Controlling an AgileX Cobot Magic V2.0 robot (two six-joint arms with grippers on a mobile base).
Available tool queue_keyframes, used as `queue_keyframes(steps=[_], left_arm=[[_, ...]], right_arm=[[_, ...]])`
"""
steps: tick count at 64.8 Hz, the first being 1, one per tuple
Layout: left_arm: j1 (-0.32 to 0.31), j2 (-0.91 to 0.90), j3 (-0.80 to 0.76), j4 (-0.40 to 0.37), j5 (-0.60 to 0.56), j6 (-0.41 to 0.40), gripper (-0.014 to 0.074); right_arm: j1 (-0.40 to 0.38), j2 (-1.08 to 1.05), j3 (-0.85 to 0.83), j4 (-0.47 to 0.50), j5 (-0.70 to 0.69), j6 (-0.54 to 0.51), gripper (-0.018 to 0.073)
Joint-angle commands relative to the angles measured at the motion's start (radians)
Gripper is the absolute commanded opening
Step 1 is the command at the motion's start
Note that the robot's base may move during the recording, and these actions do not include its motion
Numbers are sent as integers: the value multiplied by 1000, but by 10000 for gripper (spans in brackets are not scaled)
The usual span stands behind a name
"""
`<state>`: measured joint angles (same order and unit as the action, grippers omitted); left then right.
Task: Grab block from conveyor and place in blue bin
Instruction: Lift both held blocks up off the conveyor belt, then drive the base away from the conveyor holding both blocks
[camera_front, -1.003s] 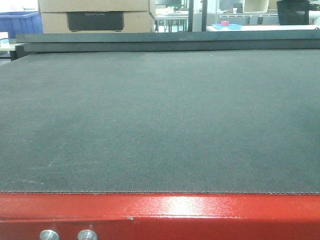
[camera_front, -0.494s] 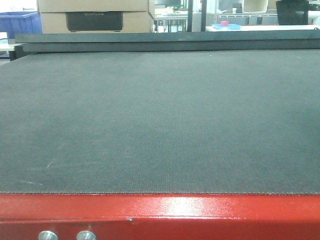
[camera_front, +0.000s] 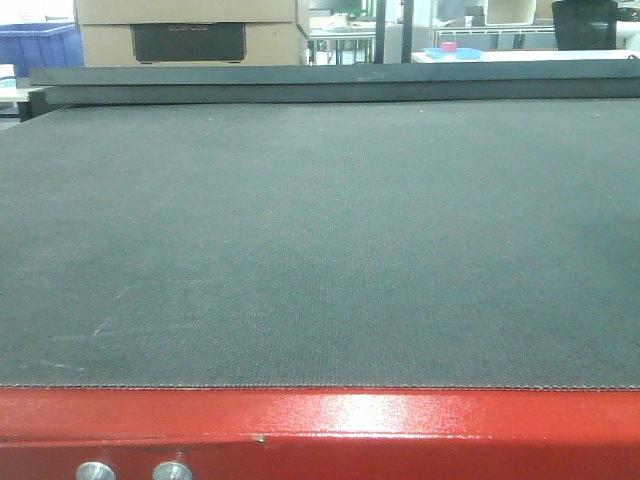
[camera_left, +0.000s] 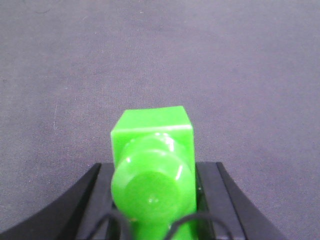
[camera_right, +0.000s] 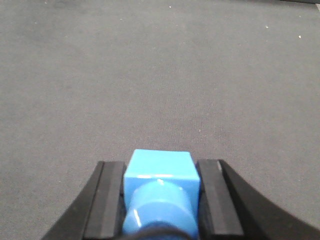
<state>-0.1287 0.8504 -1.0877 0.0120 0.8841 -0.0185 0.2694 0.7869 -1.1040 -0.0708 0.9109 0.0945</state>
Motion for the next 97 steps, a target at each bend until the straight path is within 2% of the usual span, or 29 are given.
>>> queue_keyframes(steps=[1,97], left_arm=[[-6,-7,-8,1,-19,-8,-111],[-6,-7,-8,1,-19,-8,-111]], right_arm=[[2,-3,-6,-5,-23,-8,-153],[2,-3,-6,-5,-26,-8,-153]])
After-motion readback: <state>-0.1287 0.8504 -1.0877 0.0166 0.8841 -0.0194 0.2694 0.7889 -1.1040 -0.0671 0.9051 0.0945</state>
